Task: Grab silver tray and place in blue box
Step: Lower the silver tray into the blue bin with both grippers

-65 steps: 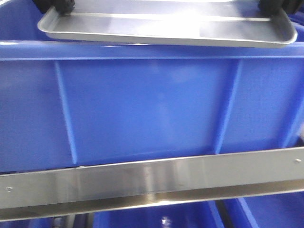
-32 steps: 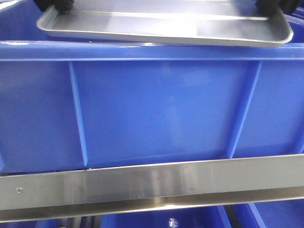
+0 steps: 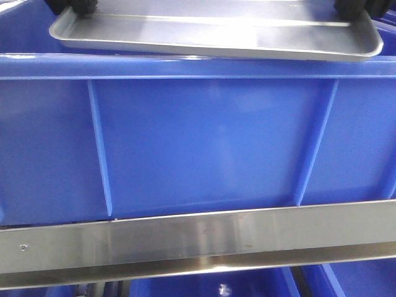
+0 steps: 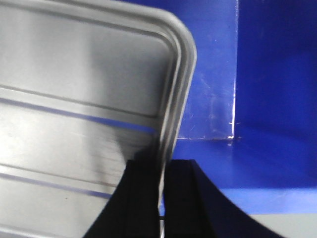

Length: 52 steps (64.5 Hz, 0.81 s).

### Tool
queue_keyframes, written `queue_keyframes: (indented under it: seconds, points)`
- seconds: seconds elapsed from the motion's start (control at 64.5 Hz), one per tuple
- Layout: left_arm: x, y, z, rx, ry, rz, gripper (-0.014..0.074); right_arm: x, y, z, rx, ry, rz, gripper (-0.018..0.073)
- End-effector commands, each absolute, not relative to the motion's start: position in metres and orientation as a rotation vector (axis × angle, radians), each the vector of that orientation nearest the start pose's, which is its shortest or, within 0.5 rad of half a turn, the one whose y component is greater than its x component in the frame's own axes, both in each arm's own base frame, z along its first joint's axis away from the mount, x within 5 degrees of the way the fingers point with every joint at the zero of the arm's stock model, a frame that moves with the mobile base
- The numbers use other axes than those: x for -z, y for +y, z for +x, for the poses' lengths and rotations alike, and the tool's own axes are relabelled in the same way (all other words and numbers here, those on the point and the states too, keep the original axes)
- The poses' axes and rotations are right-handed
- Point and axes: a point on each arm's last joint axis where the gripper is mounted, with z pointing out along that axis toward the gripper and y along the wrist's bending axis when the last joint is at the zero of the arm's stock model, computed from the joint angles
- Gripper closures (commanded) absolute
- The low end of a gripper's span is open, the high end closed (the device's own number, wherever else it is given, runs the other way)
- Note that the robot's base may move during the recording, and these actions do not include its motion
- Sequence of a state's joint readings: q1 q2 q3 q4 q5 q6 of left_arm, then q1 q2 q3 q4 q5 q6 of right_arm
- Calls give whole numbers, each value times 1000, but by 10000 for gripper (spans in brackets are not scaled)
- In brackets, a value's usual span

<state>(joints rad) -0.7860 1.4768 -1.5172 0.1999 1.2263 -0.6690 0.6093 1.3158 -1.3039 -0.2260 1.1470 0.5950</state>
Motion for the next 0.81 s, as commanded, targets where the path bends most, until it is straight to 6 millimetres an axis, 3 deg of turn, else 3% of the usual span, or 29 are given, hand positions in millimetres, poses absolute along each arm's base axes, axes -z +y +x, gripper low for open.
queue_keyframes:
  seconds: [0.0,0.449,0.79]
  points:
    - [-409,-189,219,248,2513,177,693,-386,124,218,-88,2529,-105,503]
    - [-409,-192,218,308,2519,184,693,-390,126,220,-112,2492,-150,503]
    - [-431,-193,225,341,2377,185,693,-433,130,231,-169,2354,-181,503]
